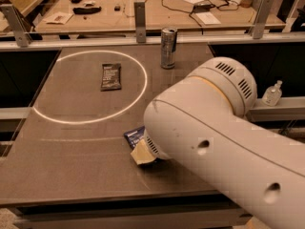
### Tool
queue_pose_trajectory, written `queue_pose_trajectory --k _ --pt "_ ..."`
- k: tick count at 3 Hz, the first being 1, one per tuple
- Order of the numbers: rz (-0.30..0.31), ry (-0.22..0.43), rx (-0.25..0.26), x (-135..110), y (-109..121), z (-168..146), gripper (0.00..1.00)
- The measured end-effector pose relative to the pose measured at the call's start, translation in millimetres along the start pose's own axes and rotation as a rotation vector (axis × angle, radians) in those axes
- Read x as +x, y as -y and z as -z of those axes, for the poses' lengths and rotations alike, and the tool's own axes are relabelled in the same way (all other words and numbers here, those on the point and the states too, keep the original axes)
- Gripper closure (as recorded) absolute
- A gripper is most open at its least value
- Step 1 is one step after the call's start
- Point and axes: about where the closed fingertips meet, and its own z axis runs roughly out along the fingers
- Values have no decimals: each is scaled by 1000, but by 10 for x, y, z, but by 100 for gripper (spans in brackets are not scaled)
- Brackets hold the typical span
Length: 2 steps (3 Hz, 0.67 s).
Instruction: Pick rxbar blueberry
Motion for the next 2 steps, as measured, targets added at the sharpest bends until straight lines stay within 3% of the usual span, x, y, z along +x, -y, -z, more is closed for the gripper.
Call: queue_pose_trajectory --k 2 --pt "0 0 0 -5 2 9 100"
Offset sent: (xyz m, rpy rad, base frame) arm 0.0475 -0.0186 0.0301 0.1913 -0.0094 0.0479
